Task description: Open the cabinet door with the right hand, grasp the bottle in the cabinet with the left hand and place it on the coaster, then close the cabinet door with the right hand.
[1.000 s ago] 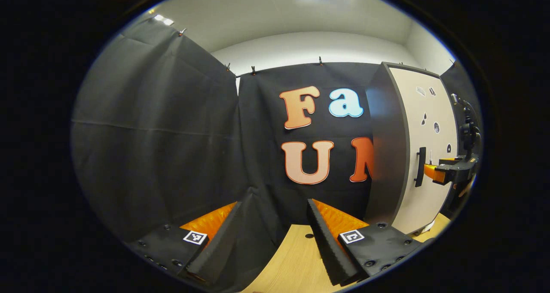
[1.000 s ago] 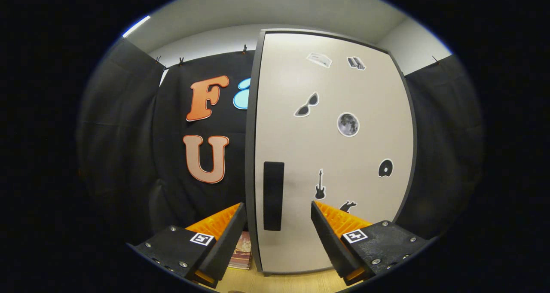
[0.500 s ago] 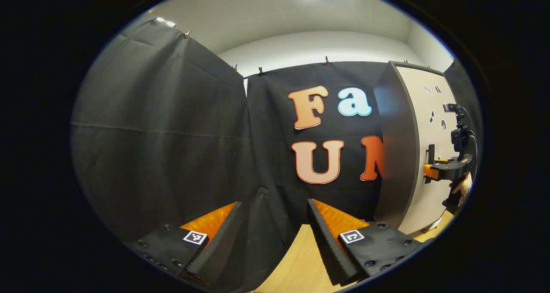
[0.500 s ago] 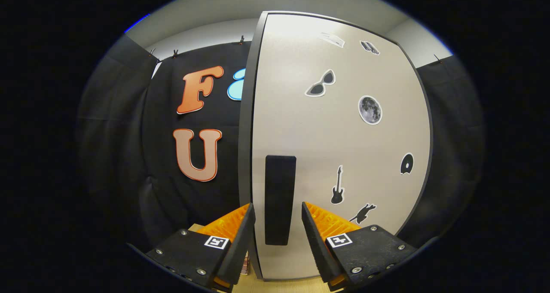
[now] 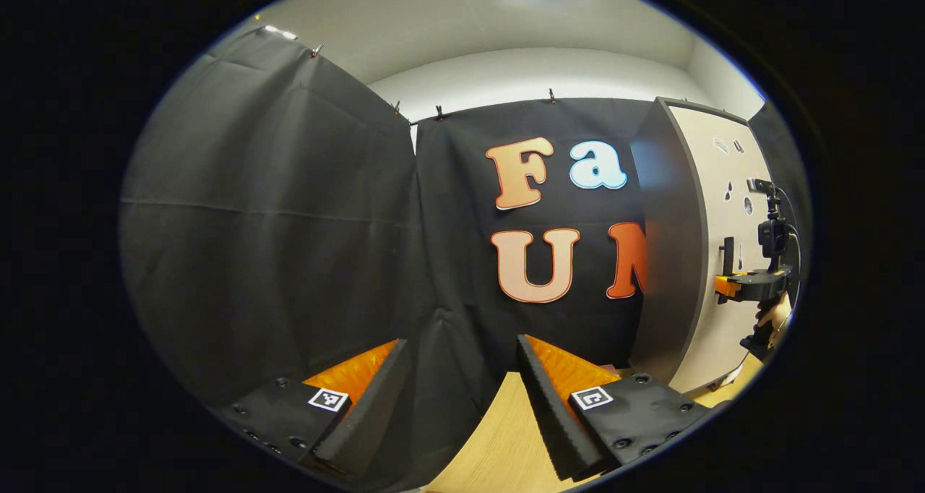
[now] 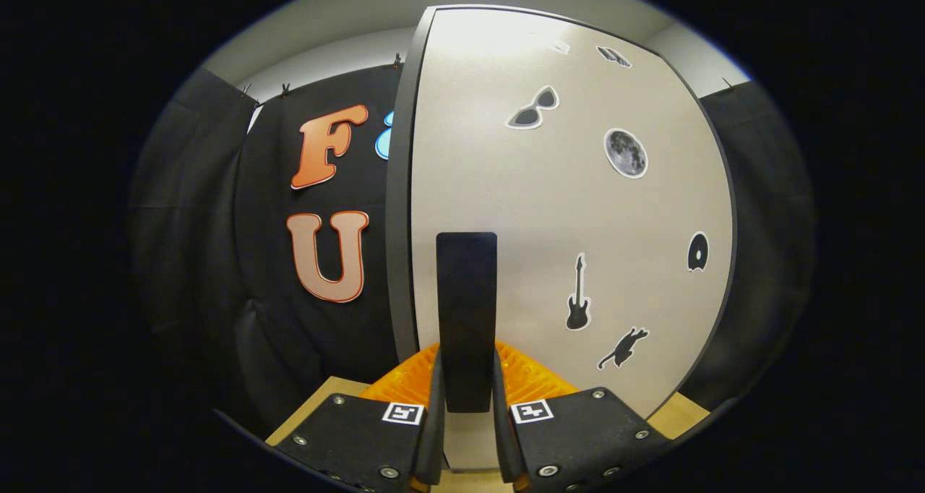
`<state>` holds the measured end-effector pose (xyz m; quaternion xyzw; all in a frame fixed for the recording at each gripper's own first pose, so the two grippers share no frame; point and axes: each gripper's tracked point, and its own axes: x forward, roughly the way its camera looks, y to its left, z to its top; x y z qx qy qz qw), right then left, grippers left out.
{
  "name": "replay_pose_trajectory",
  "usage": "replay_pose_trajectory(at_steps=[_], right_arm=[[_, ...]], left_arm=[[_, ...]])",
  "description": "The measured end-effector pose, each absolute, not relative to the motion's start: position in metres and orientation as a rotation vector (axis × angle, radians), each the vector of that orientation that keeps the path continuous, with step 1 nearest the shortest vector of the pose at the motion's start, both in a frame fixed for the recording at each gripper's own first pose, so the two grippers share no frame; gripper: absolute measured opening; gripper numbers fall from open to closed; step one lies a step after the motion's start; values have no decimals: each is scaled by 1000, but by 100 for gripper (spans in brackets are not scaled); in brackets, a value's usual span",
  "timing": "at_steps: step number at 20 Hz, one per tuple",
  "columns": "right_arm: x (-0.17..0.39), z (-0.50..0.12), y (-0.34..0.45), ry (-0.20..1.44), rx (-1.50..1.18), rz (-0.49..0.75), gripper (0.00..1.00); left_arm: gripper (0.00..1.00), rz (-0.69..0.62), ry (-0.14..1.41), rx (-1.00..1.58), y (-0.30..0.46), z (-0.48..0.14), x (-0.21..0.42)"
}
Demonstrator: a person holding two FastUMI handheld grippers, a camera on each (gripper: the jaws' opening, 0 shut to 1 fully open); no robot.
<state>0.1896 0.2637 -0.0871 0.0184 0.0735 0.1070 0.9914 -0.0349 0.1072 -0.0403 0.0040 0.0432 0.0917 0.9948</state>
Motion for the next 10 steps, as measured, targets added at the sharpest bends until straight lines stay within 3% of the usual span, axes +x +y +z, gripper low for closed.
replay_pose_trajectory(at_steps=[10], right_arm=[[165,-82,251,130,62,301,13]], left_arm=[[94,179,95,-22,102,-49,-44]])
